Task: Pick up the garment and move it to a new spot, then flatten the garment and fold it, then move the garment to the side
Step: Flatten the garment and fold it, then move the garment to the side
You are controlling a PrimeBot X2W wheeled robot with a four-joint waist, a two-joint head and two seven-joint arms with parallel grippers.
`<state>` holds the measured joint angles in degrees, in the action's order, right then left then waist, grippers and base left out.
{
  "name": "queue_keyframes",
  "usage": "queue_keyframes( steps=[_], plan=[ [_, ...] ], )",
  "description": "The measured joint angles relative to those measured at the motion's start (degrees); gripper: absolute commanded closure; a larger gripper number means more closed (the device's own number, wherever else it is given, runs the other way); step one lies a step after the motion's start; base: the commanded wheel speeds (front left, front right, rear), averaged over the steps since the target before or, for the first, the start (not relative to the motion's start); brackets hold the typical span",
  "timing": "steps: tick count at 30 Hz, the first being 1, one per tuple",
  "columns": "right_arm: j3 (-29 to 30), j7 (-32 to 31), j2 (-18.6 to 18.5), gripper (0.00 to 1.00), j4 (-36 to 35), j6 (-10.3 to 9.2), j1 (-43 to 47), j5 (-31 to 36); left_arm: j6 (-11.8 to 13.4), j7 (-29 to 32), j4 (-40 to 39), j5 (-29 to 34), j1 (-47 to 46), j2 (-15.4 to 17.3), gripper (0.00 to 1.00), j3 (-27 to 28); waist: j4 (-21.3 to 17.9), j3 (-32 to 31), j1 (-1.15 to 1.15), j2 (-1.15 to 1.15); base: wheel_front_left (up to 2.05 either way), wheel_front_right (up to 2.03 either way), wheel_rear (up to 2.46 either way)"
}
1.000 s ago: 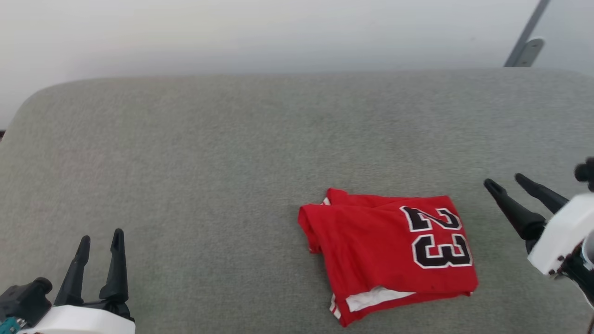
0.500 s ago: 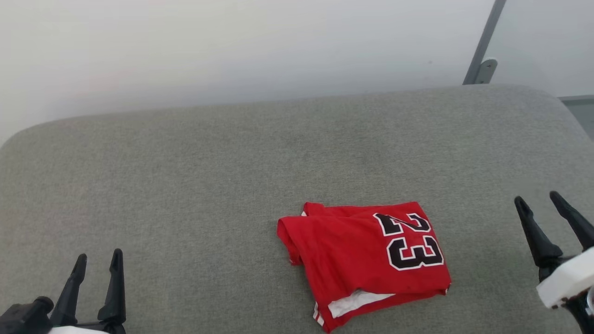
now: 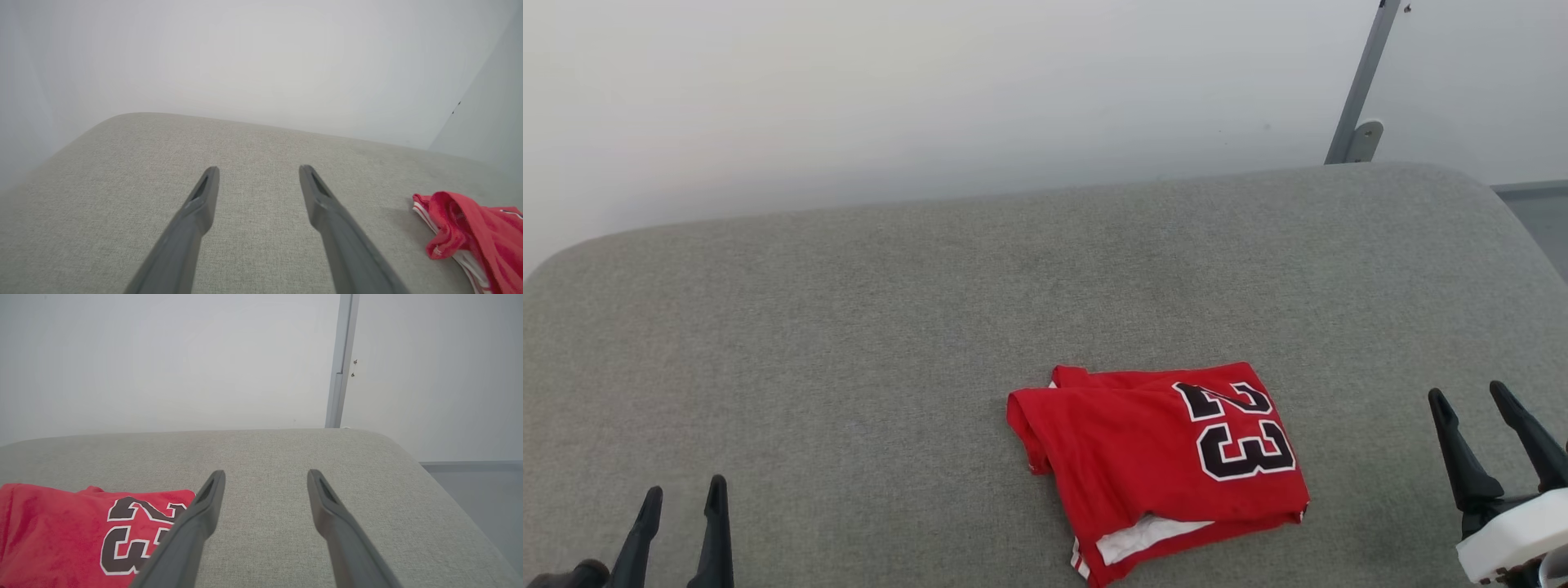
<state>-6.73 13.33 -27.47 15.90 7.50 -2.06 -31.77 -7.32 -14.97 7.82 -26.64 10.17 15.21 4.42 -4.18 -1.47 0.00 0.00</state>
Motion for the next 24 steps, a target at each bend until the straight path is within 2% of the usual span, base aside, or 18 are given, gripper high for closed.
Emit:
queue_keyframes(
  steps=[24],
  plan=[
    [-3.54,1.41,1.12,0.00,3.01,-0.01,-0.96,-1.98,0.00,0.00,-1.18,2.09,1.09,-0.56,0.00,-0.33,2.18,0.07,0.00,0.00,0.00,0.00,0.00]
  ],
)
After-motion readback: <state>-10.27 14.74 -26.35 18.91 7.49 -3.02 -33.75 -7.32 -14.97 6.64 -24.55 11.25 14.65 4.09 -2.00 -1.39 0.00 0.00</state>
